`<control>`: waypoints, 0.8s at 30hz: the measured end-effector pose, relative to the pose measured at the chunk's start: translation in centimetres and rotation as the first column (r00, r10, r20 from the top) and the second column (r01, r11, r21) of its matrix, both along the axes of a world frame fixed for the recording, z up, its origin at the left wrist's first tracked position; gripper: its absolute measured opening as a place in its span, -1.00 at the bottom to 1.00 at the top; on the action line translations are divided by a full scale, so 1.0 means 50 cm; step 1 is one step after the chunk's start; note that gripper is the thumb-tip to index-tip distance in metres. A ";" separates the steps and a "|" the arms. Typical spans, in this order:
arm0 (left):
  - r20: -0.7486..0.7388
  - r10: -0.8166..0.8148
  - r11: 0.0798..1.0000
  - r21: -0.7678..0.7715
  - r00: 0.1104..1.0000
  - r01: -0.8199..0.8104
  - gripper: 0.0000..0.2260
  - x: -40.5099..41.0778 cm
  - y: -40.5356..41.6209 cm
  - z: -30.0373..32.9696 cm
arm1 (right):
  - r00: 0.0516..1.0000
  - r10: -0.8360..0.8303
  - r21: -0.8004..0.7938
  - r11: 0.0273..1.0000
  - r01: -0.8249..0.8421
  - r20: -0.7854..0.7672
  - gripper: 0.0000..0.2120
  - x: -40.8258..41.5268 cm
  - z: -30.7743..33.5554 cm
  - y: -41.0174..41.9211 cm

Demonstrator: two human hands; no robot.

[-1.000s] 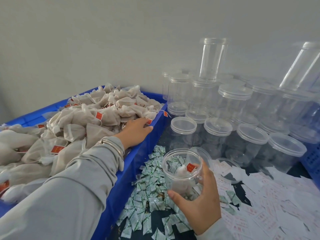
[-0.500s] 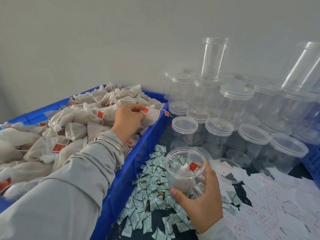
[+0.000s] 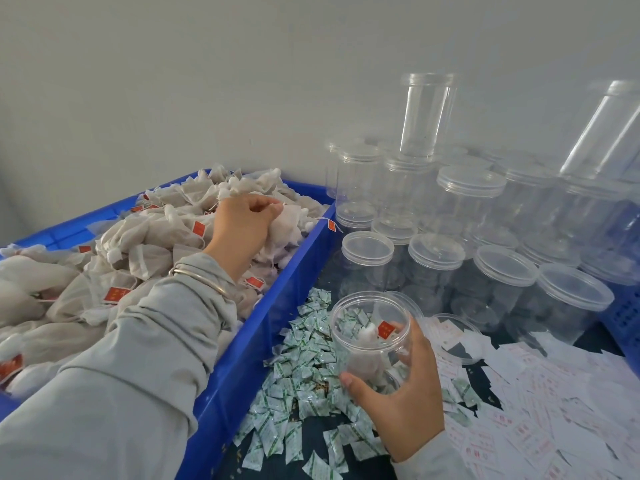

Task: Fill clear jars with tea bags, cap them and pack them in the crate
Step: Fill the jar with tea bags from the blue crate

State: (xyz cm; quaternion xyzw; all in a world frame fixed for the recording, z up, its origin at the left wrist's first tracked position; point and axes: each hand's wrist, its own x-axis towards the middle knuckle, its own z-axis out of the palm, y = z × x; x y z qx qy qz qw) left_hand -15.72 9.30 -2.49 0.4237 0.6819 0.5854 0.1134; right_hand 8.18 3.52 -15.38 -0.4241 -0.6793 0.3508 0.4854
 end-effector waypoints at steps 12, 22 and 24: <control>0.481 -0.687 0.712 0.297 0.544 0.637 -0.91 0.109 -0.047 0.045 | 1.000 0.010 0.032 0.999 -0.010 0.018 -0.04 0.002 0.003 -0.001; -0.011 -0.791 0.578 -0.346 0.612 0.740 -0.86 0.155 -0.070 0.018 | 0.994 -0.020 0.083 0.996 0.029 -0.105 -0.07 -0.002 0.001 0.007; -0.089 -0.787 0.588 -0.412 0.611 0.696 -0.85 0.155 -0.072 0.019 | 0.994 -0.031 0.100 0.994 0.041 -0.103 -0.07 -0.001 0.001 0.008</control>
